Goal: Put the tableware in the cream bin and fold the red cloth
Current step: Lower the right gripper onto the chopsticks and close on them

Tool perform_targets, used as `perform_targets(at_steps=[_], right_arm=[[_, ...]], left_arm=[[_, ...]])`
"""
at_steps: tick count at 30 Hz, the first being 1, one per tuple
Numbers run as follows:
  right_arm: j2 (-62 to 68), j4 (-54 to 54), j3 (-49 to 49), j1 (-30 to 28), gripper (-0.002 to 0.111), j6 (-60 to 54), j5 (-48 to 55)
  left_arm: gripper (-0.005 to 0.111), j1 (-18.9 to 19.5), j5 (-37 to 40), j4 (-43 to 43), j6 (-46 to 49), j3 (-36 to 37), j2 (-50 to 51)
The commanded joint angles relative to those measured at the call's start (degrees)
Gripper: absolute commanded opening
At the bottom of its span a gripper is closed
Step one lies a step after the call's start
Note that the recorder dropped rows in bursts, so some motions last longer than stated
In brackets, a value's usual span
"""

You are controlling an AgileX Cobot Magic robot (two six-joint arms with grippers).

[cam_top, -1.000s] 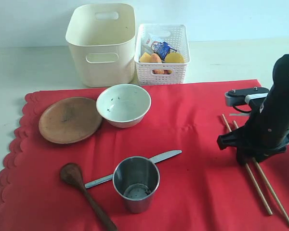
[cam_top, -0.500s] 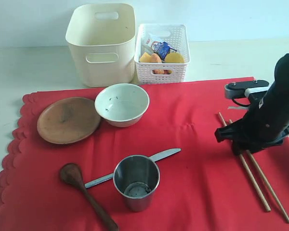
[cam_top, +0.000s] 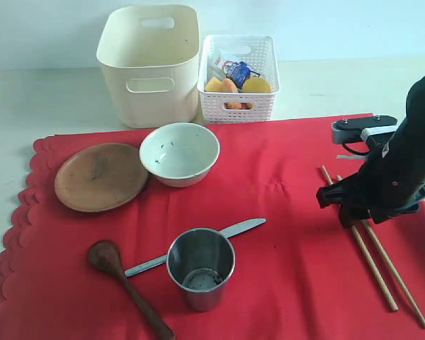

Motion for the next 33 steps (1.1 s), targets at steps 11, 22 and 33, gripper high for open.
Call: perform_targets(at_steps=[11, 22, 33], right_arm=[[0.8, 0.2, 0.3, 0.0, 0.044, -0.5, 0.0], [3.1, 0.2, 0.3, 0.0, 0.026, -0.6, -1.4], [0.9, 0.0, 0.3, 0.0, 0.015, -0.6, -1.3]], left_arm=[[0.0, 0.2, -0.6, 0.3, -0.2, 0.2, -0.2], [0.0, 0.2, -0.6, 0.3, -0.2, 0.2, -0.2], [0.0, 0.2, -0.6, 0.3, -0.2, 0.2, -0.2]])
